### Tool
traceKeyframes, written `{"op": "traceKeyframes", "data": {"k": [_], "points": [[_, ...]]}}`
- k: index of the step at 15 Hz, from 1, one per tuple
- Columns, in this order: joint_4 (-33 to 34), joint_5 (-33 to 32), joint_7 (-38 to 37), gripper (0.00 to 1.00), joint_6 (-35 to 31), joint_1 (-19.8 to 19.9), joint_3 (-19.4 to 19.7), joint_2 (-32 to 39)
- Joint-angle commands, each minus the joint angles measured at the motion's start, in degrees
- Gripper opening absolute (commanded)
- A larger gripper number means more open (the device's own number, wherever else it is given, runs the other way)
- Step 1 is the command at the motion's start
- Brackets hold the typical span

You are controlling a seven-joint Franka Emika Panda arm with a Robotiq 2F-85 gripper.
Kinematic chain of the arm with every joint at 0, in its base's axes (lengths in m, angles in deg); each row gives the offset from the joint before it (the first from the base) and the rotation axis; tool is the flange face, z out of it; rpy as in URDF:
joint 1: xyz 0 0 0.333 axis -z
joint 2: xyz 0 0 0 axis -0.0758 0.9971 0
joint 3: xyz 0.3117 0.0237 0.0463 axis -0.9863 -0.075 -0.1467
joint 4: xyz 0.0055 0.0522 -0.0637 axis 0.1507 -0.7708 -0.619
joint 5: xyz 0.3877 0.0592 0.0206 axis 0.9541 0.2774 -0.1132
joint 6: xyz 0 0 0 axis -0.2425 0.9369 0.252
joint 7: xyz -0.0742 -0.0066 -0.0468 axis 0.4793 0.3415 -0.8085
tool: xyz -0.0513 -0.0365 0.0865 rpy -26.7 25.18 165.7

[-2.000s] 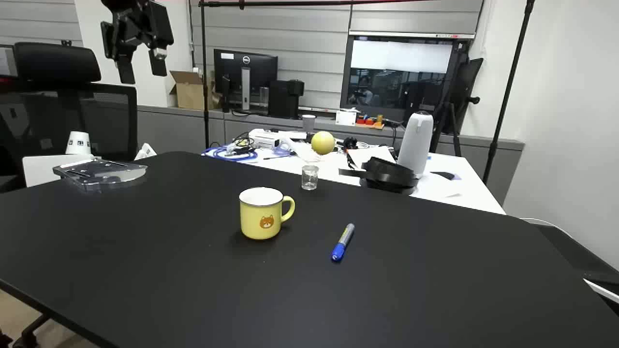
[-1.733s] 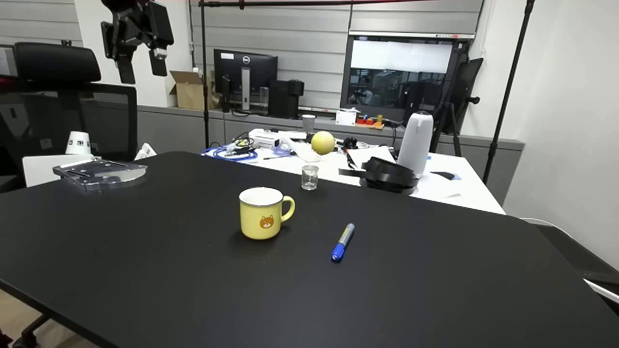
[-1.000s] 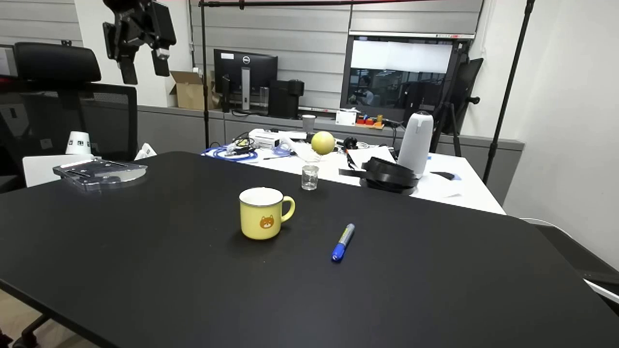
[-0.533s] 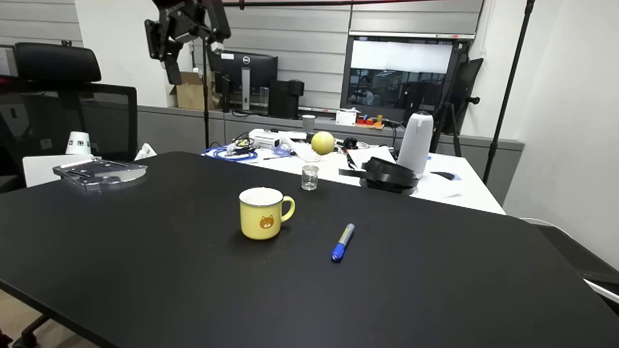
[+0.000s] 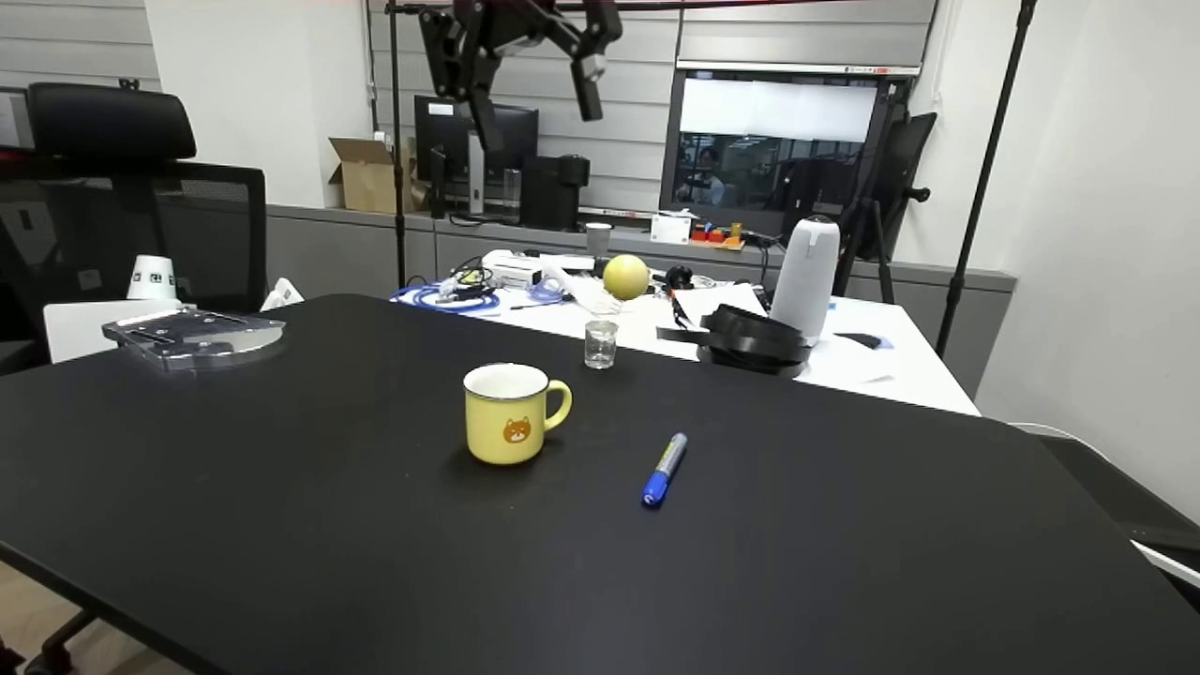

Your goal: Put the marker in the mug

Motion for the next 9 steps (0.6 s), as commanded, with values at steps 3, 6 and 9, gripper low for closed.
{"op": "traceKeyframes", "data": {"k": [3, 6, 9], "points": [[-1.5, 1.5, 0.3, 1.0, -1.5, 2.6, 2.2, -1.0], [-1.8, 1.7, -0.1, 1.0, -2.5, 2.8, 2.3, -1.1], [1.0, 6.1, 5.6, 1.0, -2.7, 3.0, 6.3, 2.4]]}}
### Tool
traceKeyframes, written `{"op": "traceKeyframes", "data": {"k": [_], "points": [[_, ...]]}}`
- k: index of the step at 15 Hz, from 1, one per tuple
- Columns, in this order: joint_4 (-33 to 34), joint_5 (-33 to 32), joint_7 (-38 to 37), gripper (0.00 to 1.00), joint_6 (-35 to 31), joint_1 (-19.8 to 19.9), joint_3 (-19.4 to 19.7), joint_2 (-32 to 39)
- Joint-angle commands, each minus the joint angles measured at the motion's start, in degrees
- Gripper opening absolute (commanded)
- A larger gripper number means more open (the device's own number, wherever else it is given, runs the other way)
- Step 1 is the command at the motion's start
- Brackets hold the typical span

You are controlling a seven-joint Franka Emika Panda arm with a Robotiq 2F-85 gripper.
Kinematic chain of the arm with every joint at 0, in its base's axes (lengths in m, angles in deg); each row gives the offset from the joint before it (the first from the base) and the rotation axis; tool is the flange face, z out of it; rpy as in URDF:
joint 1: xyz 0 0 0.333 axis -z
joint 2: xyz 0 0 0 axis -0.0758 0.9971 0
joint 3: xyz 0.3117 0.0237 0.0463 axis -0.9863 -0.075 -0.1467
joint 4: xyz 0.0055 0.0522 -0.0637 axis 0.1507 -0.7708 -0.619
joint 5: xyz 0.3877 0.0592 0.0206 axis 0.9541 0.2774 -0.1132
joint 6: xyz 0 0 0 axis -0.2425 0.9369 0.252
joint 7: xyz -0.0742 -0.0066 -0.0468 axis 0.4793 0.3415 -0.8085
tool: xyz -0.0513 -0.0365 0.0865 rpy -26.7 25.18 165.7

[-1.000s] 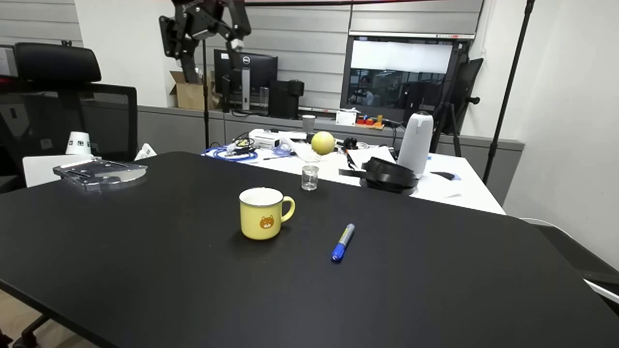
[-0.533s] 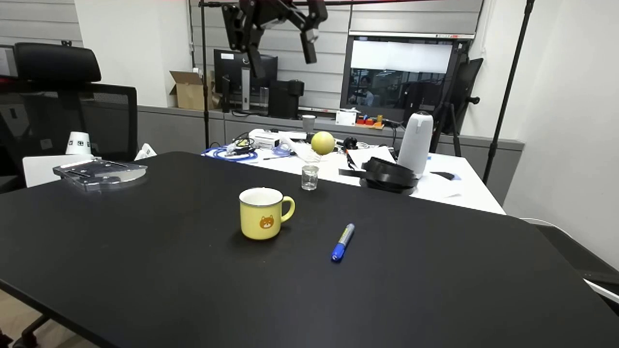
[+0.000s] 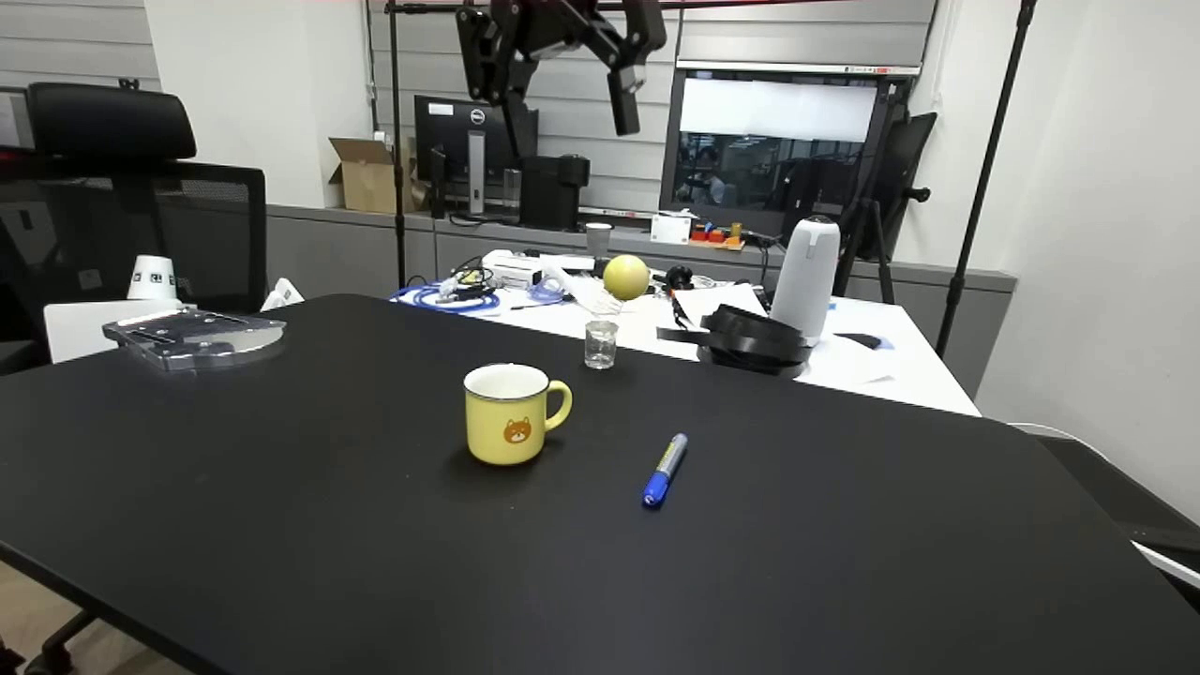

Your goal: Put the marker in the mug

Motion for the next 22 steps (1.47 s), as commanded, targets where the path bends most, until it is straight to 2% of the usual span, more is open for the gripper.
{"op": "traceKeyframes", "data": {"k": [1, 5, 8, 11, 14, 15, 17, 20, 22], "points": [[4.3, 5.2, 9.2, 1.0, 0.4, 0.7, 5.0, 5.4], [11.7, 12.4, 21.6, 1.0, 3.5, 2.5, 11.6, 14.0], [18.6, 16.1, 26.9, 1.0, 5.7, 4.7, 14.1, 22.2], [24.1, 14.1, 23.1, 1.0, 5.1, 5.9, 12.7, 29.5], [28.9, 12.6, 18.3, 1.0, 3.7, 5.3, 11.2, 35.4], [23.9, 13.5, 22.2, 1.0, 2.9, 6.5, 11.1, 31.2], [26.5, 13.4, 20.4, 1.0, 2.7, 6.2, 10.2, 34.4], [27.7, 13.4, 19.9, 1.0, 2.7, 6.3, 10.1, 35.5], [29.4, 15.6, 20.0, 1.0, 1.1, 6.6, 9.2, 37.9]]}}
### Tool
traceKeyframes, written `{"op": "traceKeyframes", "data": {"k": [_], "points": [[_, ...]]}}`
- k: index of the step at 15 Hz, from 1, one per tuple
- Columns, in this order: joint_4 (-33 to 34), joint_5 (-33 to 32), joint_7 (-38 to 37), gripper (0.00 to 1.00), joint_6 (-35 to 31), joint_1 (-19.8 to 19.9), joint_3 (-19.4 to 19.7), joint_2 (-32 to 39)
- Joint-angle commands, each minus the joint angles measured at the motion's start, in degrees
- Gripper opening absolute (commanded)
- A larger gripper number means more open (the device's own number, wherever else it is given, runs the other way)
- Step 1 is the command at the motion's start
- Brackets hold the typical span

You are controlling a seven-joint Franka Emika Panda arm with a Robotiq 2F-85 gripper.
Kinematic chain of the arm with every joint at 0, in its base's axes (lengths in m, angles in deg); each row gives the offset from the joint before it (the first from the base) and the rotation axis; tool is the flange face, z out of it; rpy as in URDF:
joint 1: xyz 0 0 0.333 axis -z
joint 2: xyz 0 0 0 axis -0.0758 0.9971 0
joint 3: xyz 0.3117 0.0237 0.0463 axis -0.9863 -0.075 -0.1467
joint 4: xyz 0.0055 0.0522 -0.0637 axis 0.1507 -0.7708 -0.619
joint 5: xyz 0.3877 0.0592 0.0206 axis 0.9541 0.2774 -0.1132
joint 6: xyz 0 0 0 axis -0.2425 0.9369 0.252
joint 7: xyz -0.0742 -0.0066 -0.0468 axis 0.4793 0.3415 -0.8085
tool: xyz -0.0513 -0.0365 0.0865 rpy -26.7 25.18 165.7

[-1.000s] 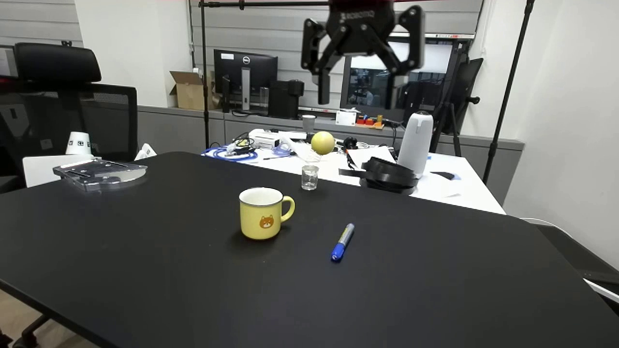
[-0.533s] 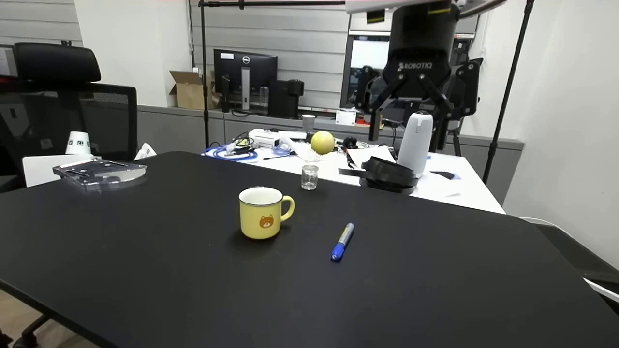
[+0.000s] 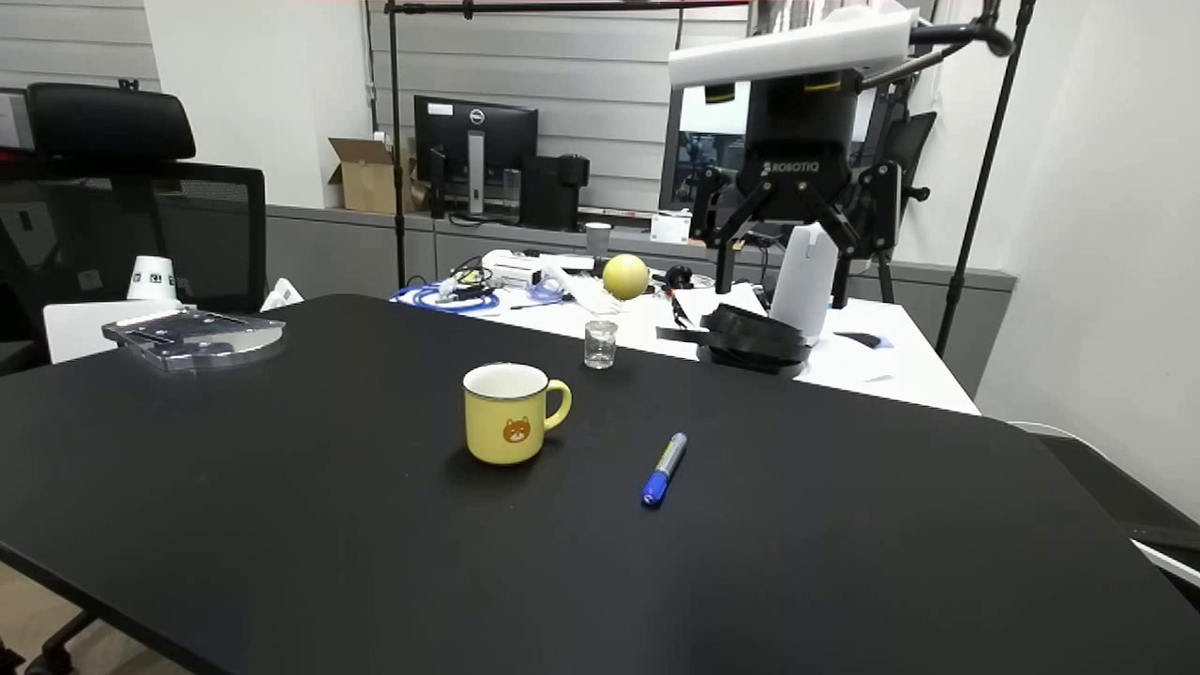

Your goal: Put the marker in the mug

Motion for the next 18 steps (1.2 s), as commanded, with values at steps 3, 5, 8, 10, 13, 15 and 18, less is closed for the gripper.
{"op": "traceKeyframes", "data": {"k": [3, 5, 8, 10, 13, 15, 18], "points": [[4.6, 4.5, 1.7, 1.0, -6.9, 2.0, -3.4, 7.5], [6.3, 5.2, 2.8, 1.0, -10.0, 2.3, -4.7, 11.1], [9.3, 5.5, 6.2, 1.0, -10.5, 3.3, -7.4, 16.7], [11.6, 4.3, 8.0, 1.0, -8.9, 3.4, -8.9, 20.1], [15.1, 3.4, 10.2, 1.0, -6.5, 3.3, -10.5, 24.4], [17.1, 3.1, 11.2, 1.0, -4.8, 3.4, -11.1, 26.3], [19.6, 3.4, 12.8, 1.0, -1.5, 3.9, -11.8, 28.4]]}}
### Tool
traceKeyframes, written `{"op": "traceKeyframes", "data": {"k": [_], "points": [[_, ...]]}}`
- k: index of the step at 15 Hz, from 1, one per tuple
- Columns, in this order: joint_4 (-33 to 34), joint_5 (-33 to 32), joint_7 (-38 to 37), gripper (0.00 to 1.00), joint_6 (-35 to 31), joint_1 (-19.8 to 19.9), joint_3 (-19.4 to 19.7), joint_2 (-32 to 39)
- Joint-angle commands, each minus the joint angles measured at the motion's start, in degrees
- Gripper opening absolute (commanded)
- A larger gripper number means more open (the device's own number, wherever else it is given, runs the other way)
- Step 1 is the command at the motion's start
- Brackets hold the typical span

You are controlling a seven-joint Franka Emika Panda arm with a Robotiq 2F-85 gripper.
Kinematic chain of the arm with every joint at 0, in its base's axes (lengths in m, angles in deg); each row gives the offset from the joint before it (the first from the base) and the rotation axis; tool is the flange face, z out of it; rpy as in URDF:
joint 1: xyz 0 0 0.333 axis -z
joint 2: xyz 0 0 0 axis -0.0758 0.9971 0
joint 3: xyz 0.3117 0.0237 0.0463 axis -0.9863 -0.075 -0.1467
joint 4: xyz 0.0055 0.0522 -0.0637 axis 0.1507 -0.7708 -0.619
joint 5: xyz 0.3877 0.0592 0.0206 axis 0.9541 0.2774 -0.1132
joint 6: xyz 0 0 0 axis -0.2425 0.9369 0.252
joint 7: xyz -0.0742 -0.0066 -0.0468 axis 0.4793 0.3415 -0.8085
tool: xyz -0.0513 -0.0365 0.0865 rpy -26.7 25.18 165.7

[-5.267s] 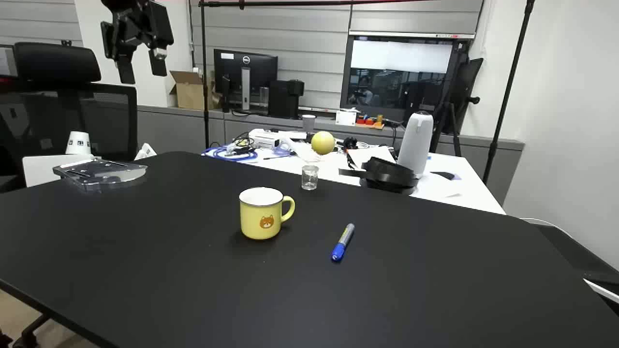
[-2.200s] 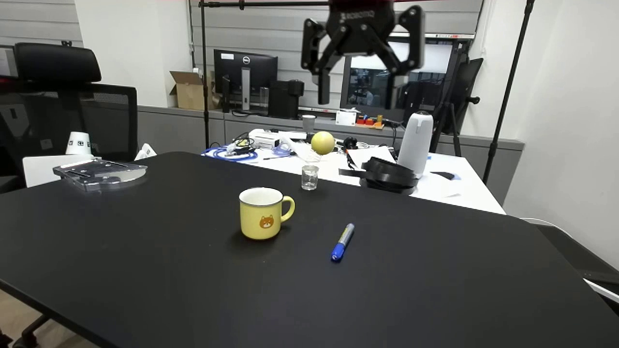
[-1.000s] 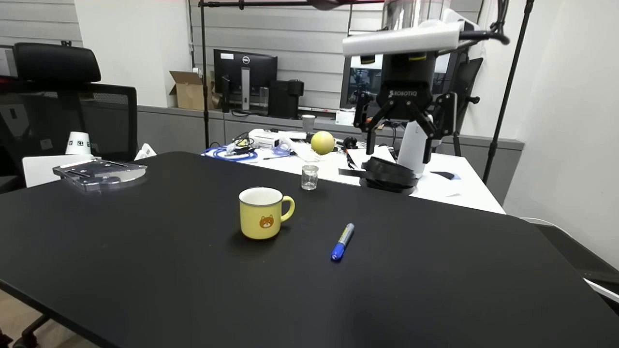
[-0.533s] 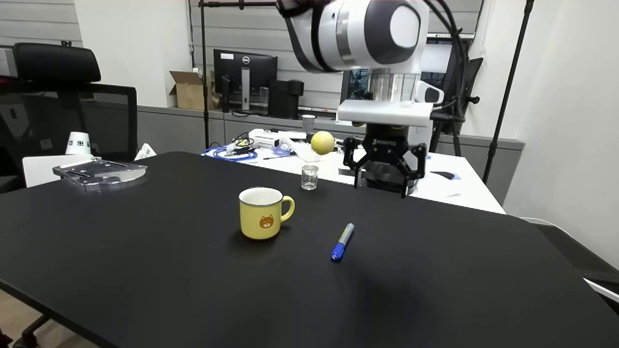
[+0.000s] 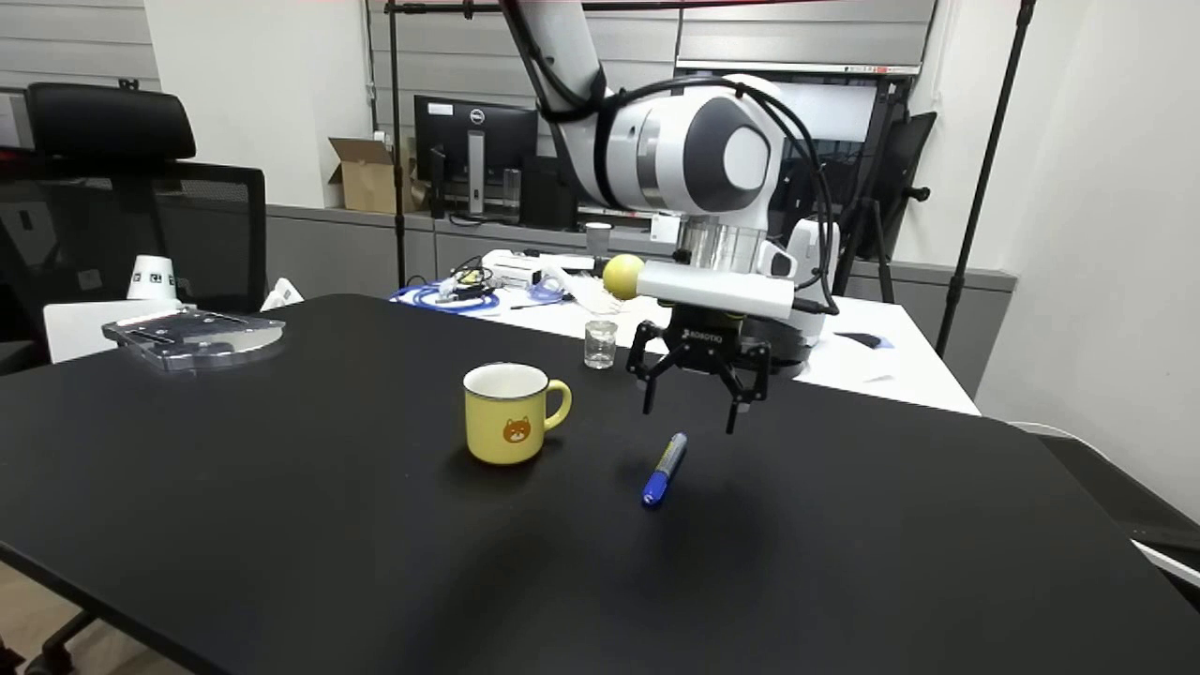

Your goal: Put the marker in the mug

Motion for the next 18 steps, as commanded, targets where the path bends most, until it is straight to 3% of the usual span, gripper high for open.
{"op": "traceKeyframes", "data": {"k": [1, 11, 12, 13, 18], "points": [[5.4, -0.8, 1.8, 1.0, 5.3, 1.6, -1.2, 3.0], [11.7, -2.8, 2.4, 1.0, 14.6, 0.3, -1.4, 7.9], [12.1, -3.0, 2.2, 0.75, 14.9, 0.3, -1.4, 8.2], [12.6, -3.3, 2.3, 0.74, 15.4, 0.3, -1.5, 8.6], [14.2, -4.3, 2.0, 0.39, 16.5, -0.1, -1.3, 9.5]]}}
